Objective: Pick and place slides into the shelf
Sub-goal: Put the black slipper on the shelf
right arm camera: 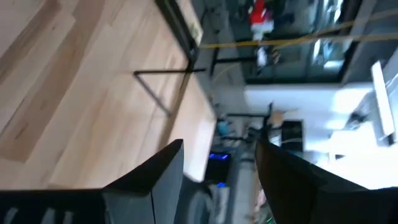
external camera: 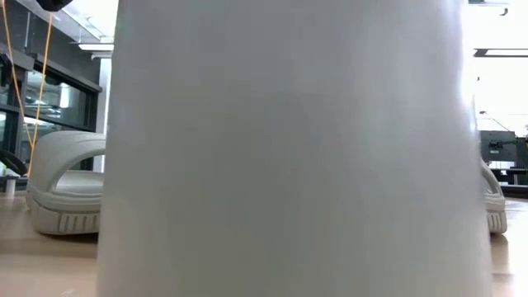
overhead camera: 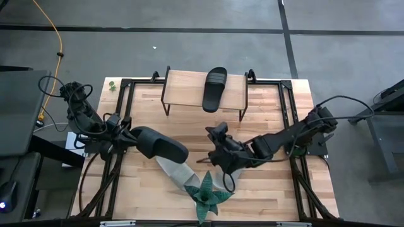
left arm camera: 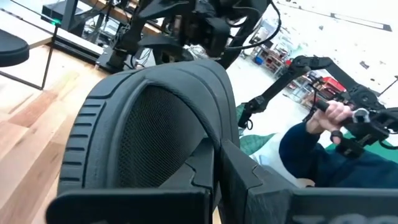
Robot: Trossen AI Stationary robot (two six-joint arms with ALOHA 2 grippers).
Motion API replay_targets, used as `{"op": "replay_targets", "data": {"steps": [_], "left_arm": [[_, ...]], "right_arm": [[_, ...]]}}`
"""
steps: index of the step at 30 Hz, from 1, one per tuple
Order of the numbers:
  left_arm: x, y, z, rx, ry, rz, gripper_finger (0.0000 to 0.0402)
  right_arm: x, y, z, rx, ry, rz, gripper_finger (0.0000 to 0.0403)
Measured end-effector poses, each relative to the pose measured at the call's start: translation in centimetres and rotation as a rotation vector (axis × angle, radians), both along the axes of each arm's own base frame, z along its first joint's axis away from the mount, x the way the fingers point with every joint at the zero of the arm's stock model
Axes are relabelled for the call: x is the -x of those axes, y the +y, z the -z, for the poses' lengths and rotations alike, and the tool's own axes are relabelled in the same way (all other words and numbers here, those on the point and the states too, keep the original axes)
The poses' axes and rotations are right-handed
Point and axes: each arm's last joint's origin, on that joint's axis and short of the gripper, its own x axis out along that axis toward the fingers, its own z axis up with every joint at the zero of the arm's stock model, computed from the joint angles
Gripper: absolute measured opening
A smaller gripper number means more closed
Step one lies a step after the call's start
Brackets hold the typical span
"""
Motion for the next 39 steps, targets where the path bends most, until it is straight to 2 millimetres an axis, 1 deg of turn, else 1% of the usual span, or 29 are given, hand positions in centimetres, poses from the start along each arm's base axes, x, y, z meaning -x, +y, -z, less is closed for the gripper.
{"op": "replay_targets", "data": {"steps": [5,10,17,21,27,39], "left_arm": [[0.0,0.1,-0.1,0.001,-0.007,-0.029,0.0],[0.0,0.1,-0.1,0.008,-0.015,-0.041,0.0],[0.0,0.1,-0.1,0.025,-0.013,-0.055,0.0],[0.0,0.1,-0.1,0.023,-0.009,-0.055,0.0],[0.0,0.1,0.1,0.032,0.009,-0.058,0.0],[0.0,0.2,0.1,0.033,0.012,-0.058,0.0001]], "right_arm": [[0.1,1.4,-0.6,0.052,-0.007,-0.071,0.019],[0.0,2.3,-0.1,0.14,0.062,-0.137,0.019],[-2.1,3.5,1.8,0.326,0.146,-0.189,0.019],[-3.2,4.1,2.4,0.409,0.144,-0.17,0.019],[-3.9,4.4,2.2,0.464,0.13,-0.19,0.019],[-3.8,5.5,2.3,0.517,0.155,-0.301,0.019]]}}
